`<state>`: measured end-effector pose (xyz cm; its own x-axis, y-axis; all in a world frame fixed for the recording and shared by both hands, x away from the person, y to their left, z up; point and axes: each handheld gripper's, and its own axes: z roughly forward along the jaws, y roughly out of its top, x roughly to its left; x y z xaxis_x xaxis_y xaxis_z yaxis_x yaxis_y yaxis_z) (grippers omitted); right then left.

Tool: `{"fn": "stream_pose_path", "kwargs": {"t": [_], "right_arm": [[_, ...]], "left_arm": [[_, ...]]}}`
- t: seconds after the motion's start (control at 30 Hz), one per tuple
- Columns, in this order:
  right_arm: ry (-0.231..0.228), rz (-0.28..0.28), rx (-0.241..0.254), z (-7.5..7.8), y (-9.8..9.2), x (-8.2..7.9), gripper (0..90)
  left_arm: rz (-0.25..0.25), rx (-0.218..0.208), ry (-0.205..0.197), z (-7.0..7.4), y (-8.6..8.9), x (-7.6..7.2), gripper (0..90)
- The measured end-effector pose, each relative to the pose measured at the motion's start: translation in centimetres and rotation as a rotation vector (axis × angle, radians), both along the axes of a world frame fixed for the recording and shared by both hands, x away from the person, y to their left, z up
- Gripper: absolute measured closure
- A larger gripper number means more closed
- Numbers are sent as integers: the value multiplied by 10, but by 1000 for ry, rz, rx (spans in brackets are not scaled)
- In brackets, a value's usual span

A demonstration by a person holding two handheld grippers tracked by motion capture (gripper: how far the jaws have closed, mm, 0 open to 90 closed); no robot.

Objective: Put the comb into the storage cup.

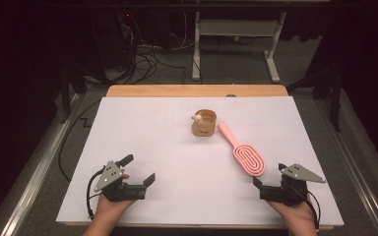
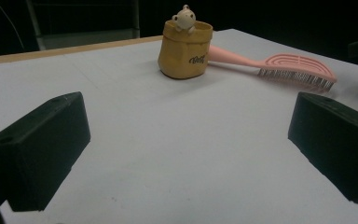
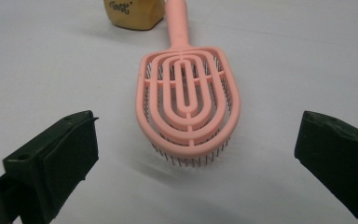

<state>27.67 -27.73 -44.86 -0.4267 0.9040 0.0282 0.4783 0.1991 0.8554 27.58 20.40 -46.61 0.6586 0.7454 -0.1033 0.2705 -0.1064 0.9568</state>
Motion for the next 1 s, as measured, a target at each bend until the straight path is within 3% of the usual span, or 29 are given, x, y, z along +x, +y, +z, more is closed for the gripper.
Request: {"fn": "stream_pose_path", "kwargs": {"t": [0.13, 0.17, 0.23, 0.3, 0.4, 0.7, 1.0], "right_arm": [[30, -4, -13, 2, 4, 5, 2], [78, 21, -47, 1, 7, 10, 3], [91, 23, -62, 0, 9, 12, 3], [138, 23, -118, 0, 14, 18, 3], [175, 31, -143, 1, 18, 24, 3], [227, 56, -244, 5, 21, 33, 3], [287, 85, -266, 11, 23, 40, 3]], "left_arm": [[-2, 3, -2, 0, 0, 0, 0], [-6, -5, -3, 0, 1, 0, 0], [-10, -7, -5, 1, 2, -1, 0], [-17, -15, -6, 1, 2, -1, 0], [-19, -19, -6, 2, 2, -1, 0], [-20, -18, -7, 2, 2, -1, 0], [-12, -10, -15, 3, 3, -2, 0]]}}
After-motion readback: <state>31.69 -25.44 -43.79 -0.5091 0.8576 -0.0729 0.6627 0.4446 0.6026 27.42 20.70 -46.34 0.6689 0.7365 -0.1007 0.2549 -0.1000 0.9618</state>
